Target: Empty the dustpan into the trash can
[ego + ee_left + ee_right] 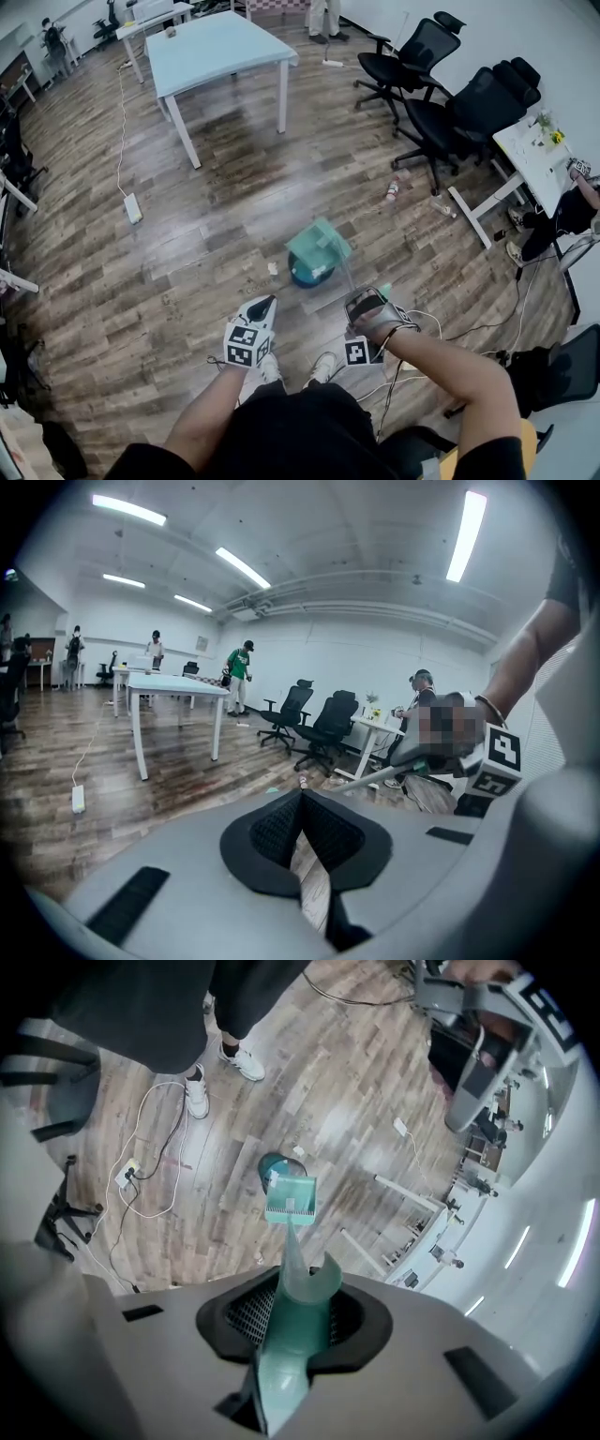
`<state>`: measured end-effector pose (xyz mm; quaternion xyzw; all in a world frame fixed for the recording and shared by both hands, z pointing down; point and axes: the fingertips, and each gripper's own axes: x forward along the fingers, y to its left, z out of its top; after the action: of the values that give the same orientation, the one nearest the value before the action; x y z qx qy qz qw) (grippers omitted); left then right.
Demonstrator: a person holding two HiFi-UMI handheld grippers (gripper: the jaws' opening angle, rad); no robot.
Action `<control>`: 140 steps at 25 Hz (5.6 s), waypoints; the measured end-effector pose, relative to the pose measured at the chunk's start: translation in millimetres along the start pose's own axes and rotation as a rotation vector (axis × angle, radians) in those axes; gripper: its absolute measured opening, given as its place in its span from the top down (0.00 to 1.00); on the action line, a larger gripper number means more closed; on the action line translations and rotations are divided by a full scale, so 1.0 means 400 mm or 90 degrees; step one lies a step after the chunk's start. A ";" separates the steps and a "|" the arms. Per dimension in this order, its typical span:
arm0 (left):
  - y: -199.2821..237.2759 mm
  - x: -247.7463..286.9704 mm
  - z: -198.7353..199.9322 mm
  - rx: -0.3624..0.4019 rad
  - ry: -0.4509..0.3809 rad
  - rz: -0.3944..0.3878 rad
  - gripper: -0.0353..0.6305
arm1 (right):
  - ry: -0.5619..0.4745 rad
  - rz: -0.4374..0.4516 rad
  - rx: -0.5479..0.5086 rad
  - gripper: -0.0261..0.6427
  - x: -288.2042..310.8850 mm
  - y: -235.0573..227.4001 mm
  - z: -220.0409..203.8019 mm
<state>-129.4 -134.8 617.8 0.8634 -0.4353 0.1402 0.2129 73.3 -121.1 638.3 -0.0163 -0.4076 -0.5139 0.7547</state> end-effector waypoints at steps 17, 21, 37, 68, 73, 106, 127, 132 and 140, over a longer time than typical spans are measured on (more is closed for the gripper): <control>-0.011 -0.013 -0.010 -0.009 0.001 0.010 0.93 | -0.207 0.070 0.421 0.81 -0.049 -0.048 0.088; -0.014 -0.008 -0.006 -0.013 0.002 0.013 0.93 | -0.251 0.066 0.503 0.81 -0.060 -0.074 0.115; -0.012 0.011 -0.021 -0.015 0.010 0.016 0.93 | -0.176 -0.040 0.254 0.81 -0.060 -0.049 0.033; -0.072 0.062 0.028 0.022 0.014 -0.016 0.93 | -0.144 0.131 1.392 0.81 -0.027 0.130 -0.239; -0.113 0.086 0.040 0.031 0.012 -0.039 0.93 | -0.119 0.058 1.541 0.81 -0.095 0.208 -0.263; -0.253 0.224 -0.074 0.041 0.097 -0.074 0.93 | 0.071 0.258 1.646 0.81 0.097 0.572 -0.009; -0.221 0.229 -0.060 0.036 0.104 -0.051 0.93 | 0.108 0.397 1.606 0.81 0.265 0.610 0.131; -0.222 0.222 -0.065 0.031 0.104 -0.050 0.93 | 0.099 0.406 1.625 0.81 0.248 0.634 0.169; -0.233 0.222 -0.037 0.027 0.084 -0.066 0.93 | 0.009 0.335 1.630 0.52 0.217 0.589 0.146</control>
<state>-2.8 -139.6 645.5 0.8779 -0.3720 0.1951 0.2299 236.4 -50.2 825.0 0.6328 -0.5853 0.3980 0.3140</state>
